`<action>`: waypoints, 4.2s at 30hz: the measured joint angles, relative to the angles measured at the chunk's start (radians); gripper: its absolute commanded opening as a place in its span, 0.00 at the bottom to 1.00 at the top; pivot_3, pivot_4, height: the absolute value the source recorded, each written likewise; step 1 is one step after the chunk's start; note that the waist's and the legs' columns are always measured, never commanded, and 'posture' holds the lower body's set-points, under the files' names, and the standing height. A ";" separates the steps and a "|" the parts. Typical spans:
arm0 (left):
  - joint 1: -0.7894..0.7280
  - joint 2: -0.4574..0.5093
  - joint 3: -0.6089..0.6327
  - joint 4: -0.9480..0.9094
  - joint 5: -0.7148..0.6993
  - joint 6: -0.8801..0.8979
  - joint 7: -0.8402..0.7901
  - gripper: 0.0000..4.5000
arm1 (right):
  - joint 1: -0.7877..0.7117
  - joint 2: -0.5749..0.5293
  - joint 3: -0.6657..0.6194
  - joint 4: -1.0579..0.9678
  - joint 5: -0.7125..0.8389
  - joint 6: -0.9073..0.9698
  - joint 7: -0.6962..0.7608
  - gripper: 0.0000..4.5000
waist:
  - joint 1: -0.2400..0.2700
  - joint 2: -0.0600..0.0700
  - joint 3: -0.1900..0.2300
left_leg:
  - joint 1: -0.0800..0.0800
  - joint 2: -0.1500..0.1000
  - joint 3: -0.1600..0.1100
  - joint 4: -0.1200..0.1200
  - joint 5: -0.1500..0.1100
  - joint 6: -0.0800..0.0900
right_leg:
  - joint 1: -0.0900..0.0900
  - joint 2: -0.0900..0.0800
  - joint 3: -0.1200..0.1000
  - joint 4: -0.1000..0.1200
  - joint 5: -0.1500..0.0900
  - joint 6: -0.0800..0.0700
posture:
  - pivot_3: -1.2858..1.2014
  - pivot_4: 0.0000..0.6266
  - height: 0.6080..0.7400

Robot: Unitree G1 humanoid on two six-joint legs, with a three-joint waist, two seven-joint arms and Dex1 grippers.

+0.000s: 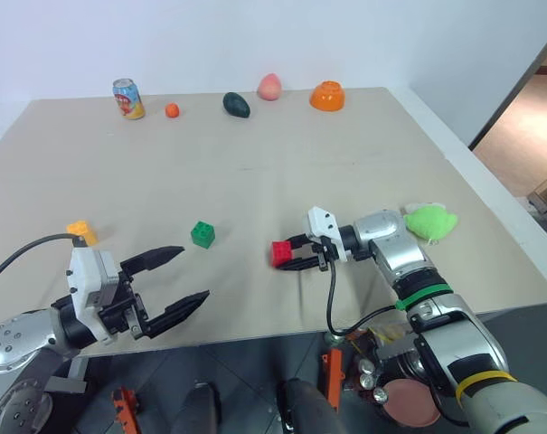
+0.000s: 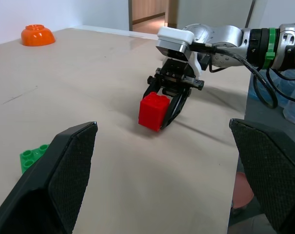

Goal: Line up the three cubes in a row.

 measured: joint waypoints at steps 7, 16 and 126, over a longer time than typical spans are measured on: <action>-0.027 0.005 -0.001 0.003 -0.003 -0.001 0.006 1.00 | 0.001 -0.016 -0.004 0.044 -0.017 -0.044 0.003 0.28 | 0.000 0.000 0.000 | 0.000 0.000 0.000 0.000 0.000 0.000 | 0.000 0.001 0.000 0.000 0.001 -0.001 | 0.52 0.24 0.99; -0.047 0.005 -0.023 0.016 -0.001 -0.002 0.005 1.00 | -0.015 -0.011 -0.006 0.100 -0.031 -0.070 0.014 0.51 | 0.000 0.000 0.000 | 0.001 0.001 0.000 0.000 0.000 0.000 | 0.000 0.002 0.000 0.000 0.001 -0.002 | 0.52 0.24 0.99; -1.009 -0.116 -0.491 1.397 0.486 -0.396 -0.706 0.28 | 0.849 -0.422 -0.537 -1.385 0.607 0.897 -0.546 1.00 | 0.009 -0.003 -0.002 | -0.005 0.000 -0.005 0.006 0.003 -0.002 | -0.002 0.004 0.000 0.005 0.002 -0.001 | 0.52 0.24 0.99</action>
